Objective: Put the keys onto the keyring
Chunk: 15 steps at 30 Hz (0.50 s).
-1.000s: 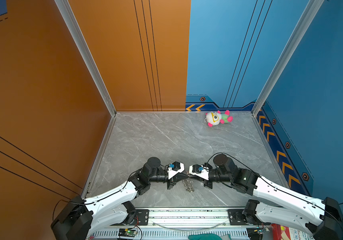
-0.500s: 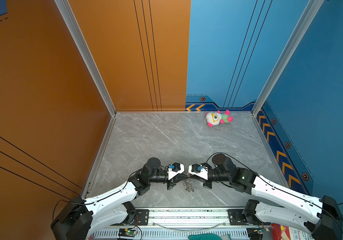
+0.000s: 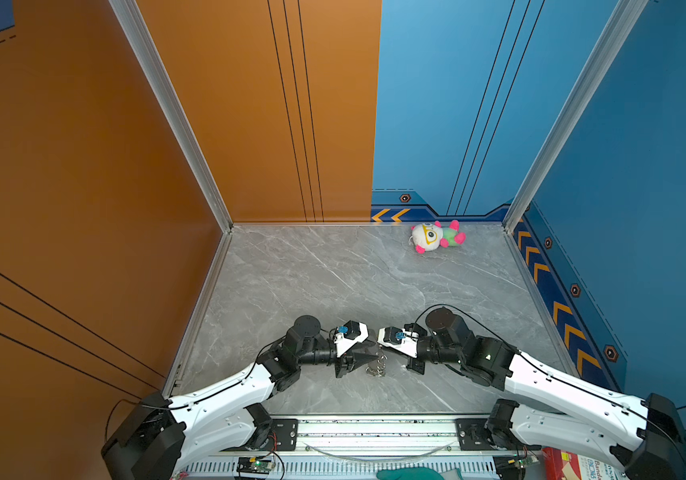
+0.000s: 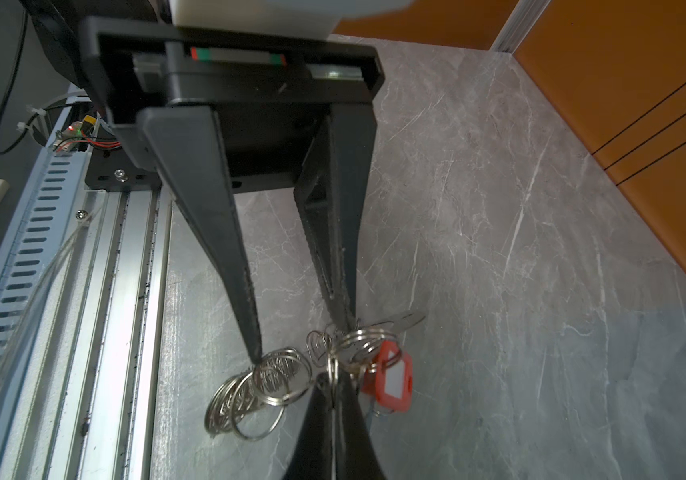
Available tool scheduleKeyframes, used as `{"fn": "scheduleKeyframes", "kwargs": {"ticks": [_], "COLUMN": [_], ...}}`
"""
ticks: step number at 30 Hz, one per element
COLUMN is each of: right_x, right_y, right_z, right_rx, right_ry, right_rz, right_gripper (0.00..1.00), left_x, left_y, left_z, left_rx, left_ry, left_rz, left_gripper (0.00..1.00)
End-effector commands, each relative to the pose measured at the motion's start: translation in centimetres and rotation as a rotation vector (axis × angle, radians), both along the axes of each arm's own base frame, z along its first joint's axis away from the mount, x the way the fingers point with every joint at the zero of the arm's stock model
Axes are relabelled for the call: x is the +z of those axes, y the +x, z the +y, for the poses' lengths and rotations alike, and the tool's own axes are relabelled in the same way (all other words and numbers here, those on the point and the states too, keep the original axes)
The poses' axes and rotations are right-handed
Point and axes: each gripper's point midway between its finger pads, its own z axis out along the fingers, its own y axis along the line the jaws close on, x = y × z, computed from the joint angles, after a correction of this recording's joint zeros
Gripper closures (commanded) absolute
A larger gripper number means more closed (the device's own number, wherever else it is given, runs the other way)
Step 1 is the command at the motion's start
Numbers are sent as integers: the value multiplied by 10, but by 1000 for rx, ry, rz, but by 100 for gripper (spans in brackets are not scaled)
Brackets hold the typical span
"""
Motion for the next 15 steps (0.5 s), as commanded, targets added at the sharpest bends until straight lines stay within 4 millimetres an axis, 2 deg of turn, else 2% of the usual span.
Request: {"fn": "scheduleKeyframes", "kwargs": {"ticks": [1, 7, 11, 15], "right_x": [-2, -10, -15, -18], "right_y": [10, 9, 13, 13], "right_z": [-7, -2, 2, 7], "right_rx": [-49, -37, -39, -29], "right_ry": [-8, -14, -24, -36], "right_rz": [-58, -97, -117, -130], "right_gripper": [100, 100, 100, 100], "left_x": [13, 27, 24, 14], "left_y": [11, 29, 27, 30], "left_z": [4, 26, 26, 14], "left_rx": [101, 336, 366, 379], "left_ry": [-39, -135, -123, -84], "left_rz": [53, 287, 432, 580], "left_gripper": [61, 60, 62, 65]}}
